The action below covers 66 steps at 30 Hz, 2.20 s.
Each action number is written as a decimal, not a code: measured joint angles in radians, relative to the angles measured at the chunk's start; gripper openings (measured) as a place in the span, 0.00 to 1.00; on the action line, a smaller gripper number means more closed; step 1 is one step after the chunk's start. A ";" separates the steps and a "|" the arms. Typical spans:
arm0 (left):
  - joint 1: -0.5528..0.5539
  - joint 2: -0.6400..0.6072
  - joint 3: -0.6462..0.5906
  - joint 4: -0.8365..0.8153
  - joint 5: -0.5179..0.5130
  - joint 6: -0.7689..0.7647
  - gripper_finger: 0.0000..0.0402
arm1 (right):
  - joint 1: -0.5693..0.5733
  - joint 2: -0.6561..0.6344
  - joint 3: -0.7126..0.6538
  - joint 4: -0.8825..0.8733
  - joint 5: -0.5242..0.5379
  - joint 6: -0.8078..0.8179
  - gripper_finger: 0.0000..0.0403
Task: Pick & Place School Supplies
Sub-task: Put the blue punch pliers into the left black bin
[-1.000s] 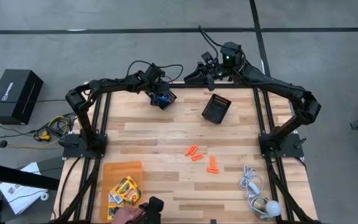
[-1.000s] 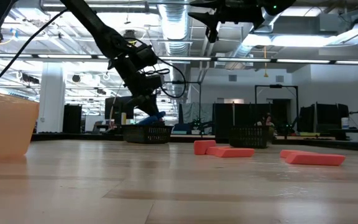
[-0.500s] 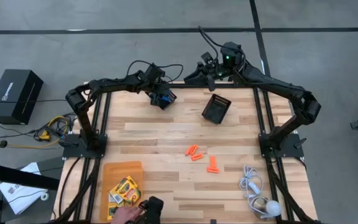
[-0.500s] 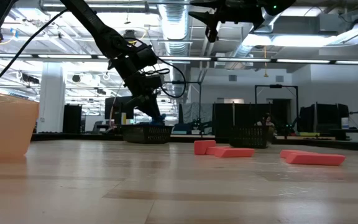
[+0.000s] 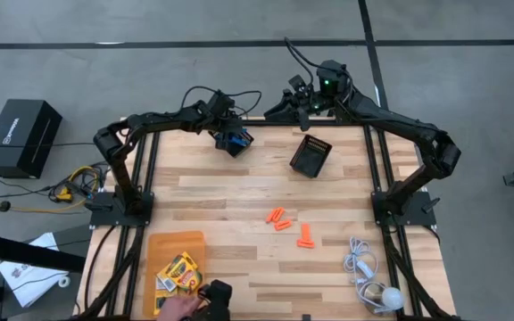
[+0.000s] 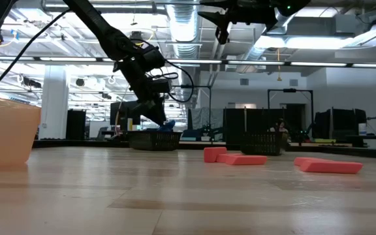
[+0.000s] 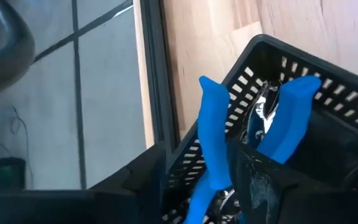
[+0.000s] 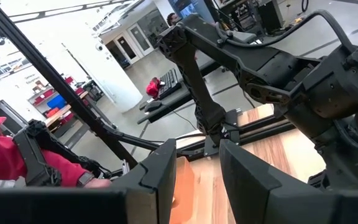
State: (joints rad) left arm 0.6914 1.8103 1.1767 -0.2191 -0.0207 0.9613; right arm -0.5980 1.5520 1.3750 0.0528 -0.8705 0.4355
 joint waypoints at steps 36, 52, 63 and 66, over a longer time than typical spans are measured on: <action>-0.072 -0.149 0.000 0.056 0.054 -0.533 0.32 | 0.006 0.001 0.000 0.109 0.038 -0.042 0.29; -0.100 -0.147 -0.075 0.037 0.027 -0.557 0.32 | 0.014 0.001 0.000 0.108 0.061 -0.043 0.29; -0.106 -0.140 -0.121 0.064 -0.013 -0.460 0.13 | 0.014 0.024 0.000 0.110 0.077 -0.037 0.29; -0.105 -0.133 -0.125 0.069 -0.017 -0.449 0.02 | 0.014 0.026 -0.001 0.112 0.088 -0.031 0.29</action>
State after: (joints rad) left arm 0.5862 1.6774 1.0515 -0.1496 -0.0376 0.5125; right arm -0.5838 1.5778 1.3741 0.1647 -0.7824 0.4042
